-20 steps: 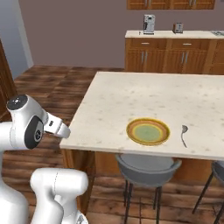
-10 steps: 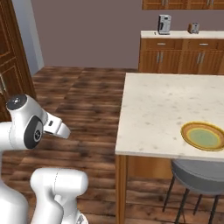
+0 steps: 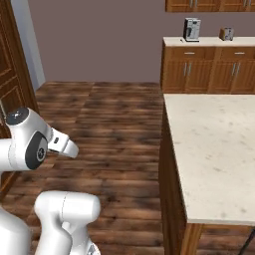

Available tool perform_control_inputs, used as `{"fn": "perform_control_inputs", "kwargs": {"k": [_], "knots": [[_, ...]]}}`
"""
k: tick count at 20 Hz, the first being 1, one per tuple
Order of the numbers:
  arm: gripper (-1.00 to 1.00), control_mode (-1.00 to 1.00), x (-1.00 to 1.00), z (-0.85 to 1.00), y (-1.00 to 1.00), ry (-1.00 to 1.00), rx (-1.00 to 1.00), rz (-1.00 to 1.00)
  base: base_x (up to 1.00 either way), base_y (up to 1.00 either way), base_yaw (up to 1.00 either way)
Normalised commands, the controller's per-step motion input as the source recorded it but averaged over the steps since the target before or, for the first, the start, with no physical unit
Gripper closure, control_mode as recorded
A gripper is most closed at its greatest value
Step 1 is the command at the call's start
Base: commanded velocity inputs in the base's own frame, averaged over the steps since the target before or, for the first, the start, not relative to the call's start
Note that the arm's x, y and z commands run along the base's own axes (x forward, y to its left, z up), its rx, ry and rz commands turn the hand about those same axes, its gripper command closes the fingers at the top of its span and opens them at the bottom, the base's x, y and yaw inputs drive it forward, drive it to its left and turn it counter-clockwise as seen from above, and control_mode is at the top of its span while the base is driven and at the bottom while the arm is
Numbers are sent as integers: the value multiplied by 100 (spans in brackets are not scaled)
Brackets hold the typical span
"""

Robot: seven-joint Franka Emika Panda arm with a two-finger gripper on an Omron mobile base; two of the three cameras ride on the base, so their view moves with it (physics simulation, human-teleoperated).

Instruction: Take the fork and place it on the left side of the plate. Then take the spoon and place it on the right side of the plate. Make sure they're directly next to the plate.

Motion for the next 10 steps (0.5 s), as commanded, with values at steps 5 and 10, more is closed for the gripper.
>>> {"fn": "perform_control_inputs", "kwargs": {"k": [5, 10], "knots": [[-100, 100, 0, 0, 0, 0, 0, 0, 100, 45, -19], [-100, 100, 0, 0, 0, 0, 0, 0, 100, 23, -14]]}}
